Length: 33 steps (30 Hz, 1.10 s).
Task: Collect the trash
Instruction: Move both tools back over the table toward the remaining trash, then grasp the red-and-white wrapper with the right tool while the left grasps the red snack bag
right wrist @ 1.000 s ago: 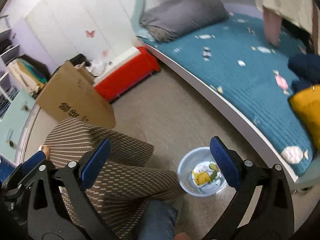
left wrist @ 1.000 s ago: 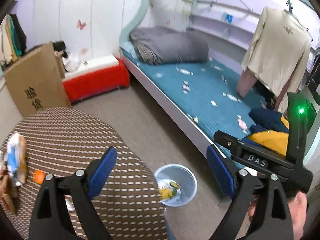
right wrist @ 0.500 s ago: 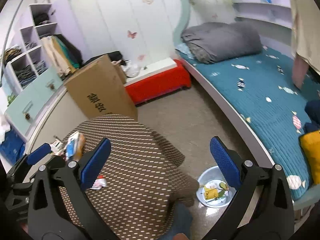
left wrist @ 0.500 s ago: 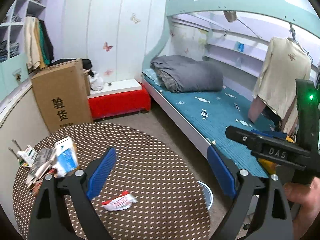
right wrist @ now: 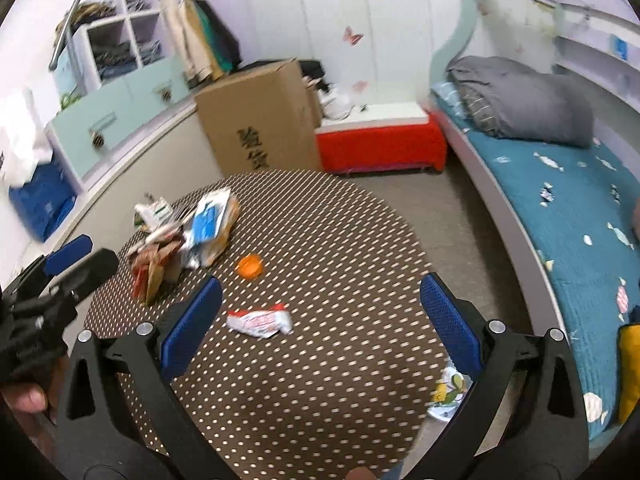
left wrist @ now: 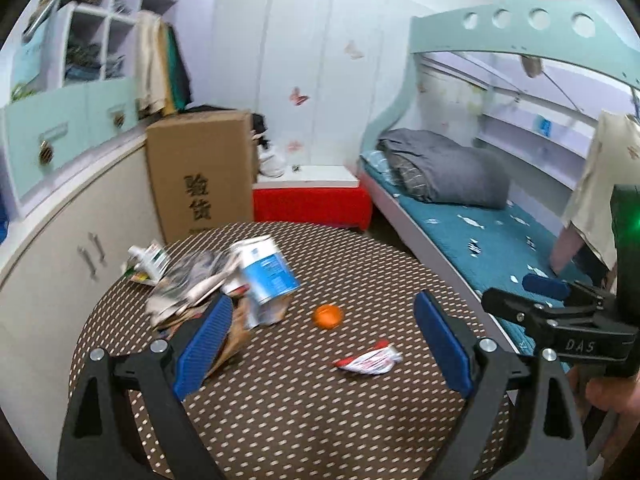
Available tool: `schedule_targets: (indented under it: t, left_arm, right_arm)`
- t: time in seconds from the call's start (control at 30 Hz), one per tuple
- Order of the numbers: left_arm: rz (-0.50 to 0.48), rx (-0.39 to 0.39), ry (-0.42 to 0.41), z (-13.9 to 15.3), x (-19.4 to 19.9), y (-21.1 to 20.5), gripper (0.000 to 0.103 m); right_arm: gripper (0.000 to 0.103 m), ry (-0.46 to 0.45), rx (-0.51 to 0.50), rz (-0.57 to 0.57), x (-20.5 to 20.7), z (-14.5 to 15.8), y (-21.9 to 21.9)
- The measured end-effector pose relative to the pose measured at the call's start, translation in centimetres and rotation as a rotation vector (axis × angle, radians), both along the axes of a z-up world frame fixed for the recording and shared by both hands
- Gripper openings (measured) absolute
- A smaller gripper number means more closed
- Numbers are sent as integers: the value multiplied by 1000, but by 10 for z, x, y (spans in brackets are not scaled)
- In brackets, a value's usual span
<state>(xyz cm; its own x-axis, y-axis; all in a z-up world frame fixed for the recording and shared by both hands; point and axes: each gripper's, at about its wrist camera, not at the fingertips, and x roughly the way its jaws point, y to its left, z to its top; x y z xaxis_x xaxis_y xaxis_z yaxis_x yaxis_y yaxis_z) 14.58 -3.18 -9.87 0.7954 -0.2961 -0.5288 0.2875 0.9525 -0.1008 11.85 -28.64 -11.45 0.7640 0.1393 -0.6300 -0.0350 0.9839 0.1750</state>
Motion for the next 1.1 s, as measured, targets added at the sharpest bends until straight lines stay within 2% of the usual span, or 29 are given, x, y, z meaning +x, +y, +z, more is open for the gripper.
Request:
schedule_targets:
  t: [0.27, 0.4, 0.63, 0.77, 0.8, 0.83, 0.9, 0.97, 1.0, 1.03, 1.07, 1.1]
  left_arm:
    - [76, 48, 29, -38, 4, 39, 90]
    - [132, 87, 43, -65, 13, 53, 90]
    - [196, 215, 67, -94, 47, 51, 90]
    - [220, 215, 120, -99, 66, 53, 90]
    - [218, 213, 126, -100, 69, 52, 85]
    - [214, 220, 136, -101, 72, 51, 73]
    - [225, 249, 160, -103, 77, 48, 60]
    - [219, 227, 166, -102, 77, 51, 55]
    - [219, 214, 169, -101, 77, 53, 53]
    - [216, 198, 172, -100, 75, 56, 52]
    - [213, 179, 175, -99, 73, 59, 51]
    - [210, 171, 177, -99, 70, 61, 51]
  right_arm:
    - [97, 51, -52, 88, 11, -25, 37]
    - [97, 94, -49, 115, 15, -43, 40]
    - [97, 142, -53, 132, 24, -63, 43]
    - [97, 183, -74, 165, 33, -78, 51]
    - [97, 191, -78, 176, 35, -82, 53]
    - [97, 199, -83, 190, 38, -86, 55]
    - [97, 210, -90, 219, 44, -93, 60]
    - [97, 217, -101, 235, 51, -100, 65]
    - [93, 216, -104, 237, 54, -102, 66]
    - [82, 214, -108, 243, 57, -104, 68]
    - [78, 214, -115, 246, 59, -105, 69]
    - [67, 203, -134, 240, 61, -105, 72]
